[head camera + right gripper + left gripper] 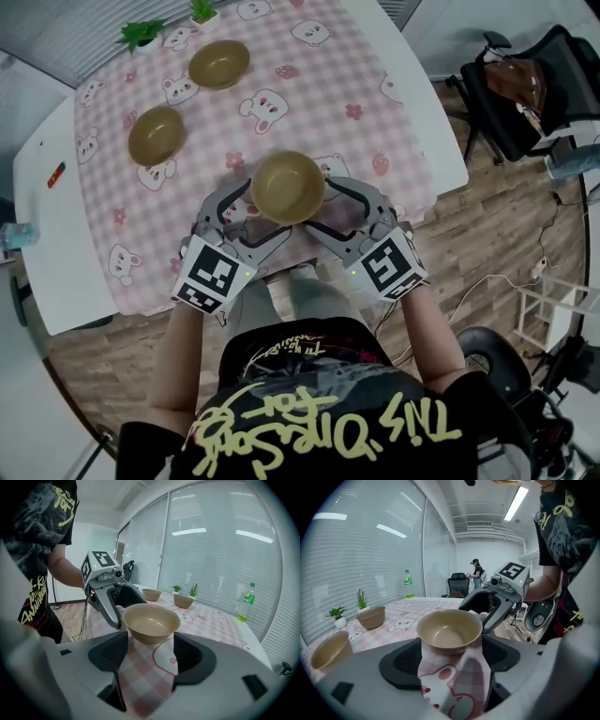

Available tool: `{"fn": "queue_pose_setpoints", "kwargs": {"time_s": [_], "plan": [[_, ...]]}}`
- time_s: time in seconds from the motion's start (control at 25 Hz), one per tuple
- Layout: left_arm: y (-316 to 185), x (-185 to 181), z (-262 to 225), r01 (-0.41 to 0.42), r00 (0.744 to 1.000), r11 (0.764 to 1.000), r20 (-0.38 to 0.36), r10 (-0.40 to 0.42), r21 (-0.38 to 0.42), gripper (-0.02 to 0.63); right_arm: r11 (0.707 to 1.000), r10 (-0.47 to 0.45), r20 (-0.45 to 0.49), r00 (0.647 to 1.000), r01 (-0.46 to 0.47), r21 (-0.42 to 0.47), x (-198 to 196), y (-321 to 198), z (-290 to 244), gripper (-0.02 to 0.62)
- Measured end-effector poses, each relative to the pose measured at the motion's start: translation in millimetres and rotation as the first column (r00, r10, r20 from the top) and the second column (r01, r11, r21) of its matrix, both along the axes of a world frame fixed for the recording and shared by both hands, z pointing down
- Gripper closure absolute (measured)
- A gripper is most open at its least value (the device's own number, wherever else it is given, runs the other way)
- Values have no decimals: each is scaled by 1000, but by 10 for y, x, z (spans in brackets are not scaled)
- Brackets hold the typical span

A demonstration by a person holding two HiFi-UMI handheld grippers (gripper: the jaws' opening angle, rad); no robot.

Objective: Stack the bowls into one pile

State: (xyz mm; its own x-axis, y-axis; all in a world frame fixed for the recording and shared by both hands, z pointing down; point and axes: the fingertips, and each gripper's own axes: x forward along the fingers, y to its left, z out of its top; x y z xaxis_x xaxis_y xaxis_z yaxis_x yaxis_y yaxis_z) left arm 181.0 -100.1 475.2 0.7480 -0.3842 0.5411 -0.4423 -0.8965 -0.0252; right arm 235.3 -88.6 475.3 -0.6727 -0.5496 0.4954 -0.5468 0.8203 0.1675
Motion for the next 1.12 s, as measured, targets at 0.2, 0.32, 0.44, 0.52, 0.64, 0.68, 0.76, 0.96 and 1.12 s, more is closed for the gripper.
{"fn": "queue_pose_setpoints", "kwargs": {"time_s": [0.2, 0.32, 0.44, 0.52, 0.64, 0.68, 0.76, 0.96, 1.12], "plan": [[-22, 8, -18, 49, 999, 999, -5, -49, 12, 213, 1000, -14, 76, 997, 14, 5, -44, -40, -66, 304], [-16, 8, -27, 73, 997, 997, -6, -73, 22, 216, 999, -28, 87, 996, 26, 20, -45, -43, -112, 304], [-3, 2, -111, 93, 995, 995, -21, -92, 30, 218, 999, -38, 83, 996, 36, 21, -45, -30, -207, 305], [0, -5, -190, 103, 994, 994, -25, -102, 43, 218, 999, -46, 84, 995, 44, 27, -49, -26, -286, 305], [6, -37, -334, 117, 993, 991, -35, -115, 62, 219, 997, -61, 107, 992, 57, 45, -82, -27, -416, 305], [6, -56, -385, 123, 992, 990, -38, -120, 68, 219, 997, -68, 116, 991, 63, 50, -101, -30, -460, 305], [-2, -105, -487, 136, 990, 987, -37, -133, 84, 221, 995, -88, 130, 988, 80, 65, -150, -45, -549, 305], [-35, -272, -737, 160, 987, 980, -36, -157, 119, 221, 990, -121, 147, 982, 109, 88, -313, -85, -787, 305], [-80, -422, -859, 175, 985, 973, -25, -173, 149, 222, 987, -137, 147, 980, 122, 107, -463, -137, -902, 305]]}}
